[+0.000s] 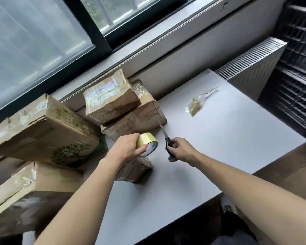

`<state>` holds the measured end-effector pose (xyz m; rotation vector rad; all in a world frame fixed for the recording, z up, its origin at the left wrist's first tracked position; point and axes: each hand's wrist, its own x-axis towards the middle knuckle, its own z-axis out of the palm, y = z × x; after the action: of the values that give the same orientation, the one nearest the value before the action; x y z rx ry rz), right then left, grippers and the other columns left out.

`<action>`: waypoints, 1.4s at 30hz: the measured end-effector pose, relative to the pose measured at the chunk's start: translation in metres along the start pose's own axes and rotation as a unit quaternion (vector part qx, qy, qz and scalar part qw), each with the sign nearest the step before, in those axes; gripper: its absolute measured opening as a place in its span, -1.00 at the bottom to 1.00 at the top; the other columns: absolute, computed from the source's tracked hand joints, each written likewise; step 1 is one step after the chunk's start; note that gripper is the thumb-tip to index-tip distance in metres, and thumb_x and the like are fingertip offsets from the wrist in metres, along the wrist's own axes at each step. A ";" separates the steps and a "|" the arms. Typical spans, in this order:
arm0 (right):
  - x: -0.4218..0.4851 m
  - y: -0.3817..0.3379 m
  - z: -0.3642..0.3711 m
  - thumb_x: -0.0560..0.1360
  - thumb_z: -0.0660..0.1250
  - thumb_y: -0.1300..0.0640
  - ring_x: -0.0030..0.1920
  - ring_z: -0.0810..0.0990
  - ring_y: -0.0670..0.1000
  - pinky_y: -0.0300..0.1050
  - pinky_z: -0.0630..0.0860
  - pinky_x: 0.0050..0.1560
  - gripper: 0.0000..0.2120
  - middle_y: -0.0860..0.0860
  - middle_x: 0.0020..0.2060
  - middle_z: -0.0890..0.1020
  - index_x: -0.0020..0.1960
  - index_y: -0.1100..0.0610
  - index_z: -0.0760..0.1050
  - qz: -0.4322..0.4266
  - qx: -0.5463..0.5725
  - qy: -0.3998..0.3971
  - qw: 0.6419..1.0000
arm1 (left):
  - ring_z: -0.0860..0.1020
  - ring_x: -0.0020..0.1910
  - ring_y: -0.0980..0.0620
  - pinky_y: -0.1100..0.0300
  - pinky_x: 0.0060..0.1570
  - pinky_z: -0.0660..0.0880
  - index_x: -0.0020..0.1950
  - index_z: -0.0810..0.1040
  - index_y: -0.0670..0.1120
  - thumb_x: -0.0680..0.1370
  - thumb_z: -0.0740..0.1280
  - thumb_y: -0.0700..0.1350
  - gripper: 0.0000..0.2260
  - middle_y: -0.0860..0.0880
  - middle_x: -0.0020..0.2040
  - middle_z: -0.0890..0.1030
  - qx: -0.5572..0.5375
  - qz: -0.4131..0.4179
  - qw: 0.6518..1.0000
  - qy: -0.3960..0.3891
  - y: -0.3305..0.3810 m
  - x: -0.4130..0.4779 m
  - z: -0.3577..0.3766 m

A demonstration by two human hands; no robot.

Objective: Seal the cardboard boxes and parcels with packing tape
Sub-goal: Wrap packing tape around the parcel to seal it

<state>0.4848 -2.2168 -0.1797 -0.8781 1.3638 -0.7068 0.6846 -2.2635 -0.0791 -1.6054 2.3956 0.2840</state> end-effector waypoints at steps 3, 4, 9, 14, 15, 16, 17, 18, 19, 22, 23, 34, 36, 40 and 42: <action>0.003 -0.013 0.015 0.48 0.52 -0.01 -0.26 0.49 0.03 -0.10 0.50 -0.22 -0.66 0.02 -0.26 0.50 0.00 0.10 0.40 -0.021 -0.007 -0.009 1.000 | 0.54 0.05 -0.12 0.07 -0.07 0.37 0.21 0.47 -0.09 0.62 0.23 0.16 -0.65 -0.08 0.09 0.61 -0.037 -0.012 0.999 0.012 -0.004 -0.004 0.001; 0.005 -0.014 0.021 0.44 0.54 -0.05 -0.26 0.48 -0.01 -0.16 0.43 -0.24 -0.63 -0.03 -0.25 0.51 -0.01 0.05 0.38 -0.027 -0.027 -0.007 0.999 | 0.54 0.05 -0.11 0.07 -0.07 0.38 0.21 0.46 -0.09 0.62 0.22 0.16 -0.65 -0.08 0.09 0.60 -0.055 -0.019 0.998 0.016 -0.005 -0.005 0.001; 0.025 -0.015 0.047 0.37 0.55 0.06 -0.04 0.64 0.14 0.20 0.64 0.03 -0.67 0.04 -0.09 0.64 0.00 0.00 0.44 0.005 0.073 0.058 0.996 | 0.53 0.06 -0.13 0.03 -0.01 0.40 0.24 0.45 -0.11 0.64 0.22 0.13 -0.65 -0.09 0.07 0.59 -0.121 -0.029 0.992 0.038 -0.008 -0.012 0.008; 0.031 -0.022 0.054 0.43 0.42 0.31 -0.21 0.59 0.11 -0.07 0.58 -0.29 -0.76 0.01 -0.25 0.62 -0.09 0.01 0.47 -0.022 0.078 0.100 0.992 | 0.50 0.06 -0.13 0.03 0.05 0.39 0.26 0.45 -0.17 0.59 0.19 0.20 -0.53 -0.12 0.07 0.57 -0.166 -0.037 0.984 0.054 -0.014 -0.014 0.019; 0.031 -0.023 0.055 0.43 0.38 0.33 -0.27 0.55 0.05 -0.18 0.51 -0.36 -0.78 -0.02 -0.29 0.60 -0.10 0.03 0.47 -0.047 0.056 0.108 0.991 | 0.48 0.07 -0.13 0.03 0.08 0.39 0.31 0.44 -0.18 0.61 0.22 0.17 -0.54 -0.12 0.09 0.56 -0.173 -0.038 0.983 0.059 -0.016 -0.015 0.022; 0.030 -0.024 0.055 0.44 0.34 0.35 -0.31 0.52 -0.03 -0.27 0.44 -0.40 -0.79 -0.04 -0.32 0.59 -0.11 0.05 0.47 -0.073 0.033 0.115 0.990 | 0.48 0.07 -0.11 0.03 0.10 0.40 0.34 0.42 -0.17 0.62 0.25 0.14 -0.55 -0.11 0.09 0.55 -0.183 -0.037 0.980 0.065 -0.019 -0.016 0.025; 0.028 -0.026 0.055 0.44 0.31 0.36 -0.36 0.48 -0.12 -0.34 0.38 -0.41 -0.79 -0.06 -0.34 0.57 -0.13 0.05 0.45 -0.097 0.012 0.119 0.988 | 0.47 0.05 -0.09 0.02 0.10 0.41 0.35 0.42 -0.16 0.62 0.27 0.13 -0.55 -0.09 0.07 0.54 -0.196 -0.036 0.977 0.073 -0.022 -0.018 0.027; 0.027 -0.029 0.056 0.44 0.28 0.37 -0.40 0.45 -0.18 -0.38 0.33 -0.43 -0.76 -0.07 -0.36 0.55 -0.17 0.04 0.43 -0.117 -0.006 0.120 0.986 | 0.47 0.02 -0.06 0.01 0.08 0.43 0.34 0.41 -0.14 0.61 0.27 0.14 -0.56 -0.06 0.04 0.54 -0.208 -0.038 0.975 0.076 -0.024 -0.018 0.027; 0.026 -0.031 0.055 0.43 0.26 0.38 -0.42 0.43 -0.19 -0.38 0.31 -0.43 -0.74 -0.08 -0.38 0.52 -0.19 0.02 0.39 -0.133 -0.023 0.119 0.984 | 0.46 -0.01 -0.03 0.02 0.05 0.43 0.34 0.40 -0.11 0.61 0.27 0.14 -0.57 -0.04 0.01 0.53 -0.214 -0.041 0.973 0.073 -0.026 -0.019 0.027; 0.029 -0.033 0.053 0.39 0.23 0.38 -0.40 0.41 -0.11 -0.33 0.29 -0.43 -0.72 -0.09 -0.42 0.46 -0.14 0.00 0.35 -0.169 -0.091 0.121 0.974 | 0.47 -0.02 -0.02 0.12 -0.08 0.36 0.35 0.36 -0.07 0.61 0.29 0.12 -0.59 -0.02 0.00 0.55 -0.210 -0.054 0.975 0.056 -0.024 -0.018 0.023; 0.031 -0.032 0.052 0.39 0.23 0.37 -0.39 0.42 -0.09 -0.29 0.31 -0.42 -0.72 -0.09 -0.42 0.46 -0.12 -0.01 0.34 -0.175 -0.109 0.125 0.970 | 0.49 -0.02 -0.03 0.14 -0.11 0.33 0.34 0.35 -0.06 0.61 0.30 0.11 -0.60 -0.01 -0.01 0.55 -0.202 -0.057 0.976 0.051 -0.022 -0.015 0.021; 0.032 -0.035 0.042 0.43 0.21 0.35 -0.24 0.50 0.09 -0.19 0.43 -0.34 -0.68 -0.07 -0.32 0.52 -0.01 -0.06 0.37 -0.163 -0.146 0.071 0.973 | 0.53 0.11 0.00 0.11 0.08 0.41 0.26 0.51 -0.01 0.68 0.17 0.07 -0.74 0.01 0.15 0.59 -0.307 -0.140 0.941 -0.007 -0.020 0.011 0.007; 0.032 -0.037 0.036 0.48 0.28 0.29 -0.24 0.48 0.07 -0.28 0.40 -0.36 -0.77 -0.08 -0.32 0.50 -0.02 -0.02 0.36 -0.149 -0.159 0.034 0.976 | 0.54 0.08 -0.02 0.12 -0.02 0.38 0.16 0.55 -0.04 0.68 0.18 0.00 -0.79 -0.01 0.09 0.61 -0.315 -0.166 0.935 0.010 -0.024 0.005 0.009; 0.021 -0.043 0.012 0.46 0.52 -0.02 -0.29 0.47 -0.05 -0.27 0.41 -0.35 -0.67 -0.06 -0.29 0.52 0.03 0.09 0.43 -0.139 -0.175 0.003 0.975 | 0.53 -0.03 0.03 0.13 -0.09 0.38 0.10 0.55 -0.07 0.68 0.17 -0.03 -0.80 -0.01 0.01 0.61 -0.351 -0.188 0.916 0.049 -0.032 -0.004 0.008; 0.012 -0.045 0.002 0.44 0.54 -0.03 -0.34 0.49 -0.04 -0.27 0.43 -0.38 -0.59 -0.03 -0.30 0.52 0.08 0.12 0.41 -0.129 -0.166 -0.024 0.977 | 0.51 -0.09 0.04 0.12 -0.11 0.39 0.06 0.54 -0.06 0.68 0.18 -0.03 -0.81 -0.02 -0.04 0.60 -0.378 -0.189 0.904 0.066 -0.031 -0.005 0.009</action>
<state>0.4907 -2.2500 -0.1477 -1.3477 1.3598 -0.6580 0.7162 -2.2685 -0.0865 -2.4230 2.0961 1.1677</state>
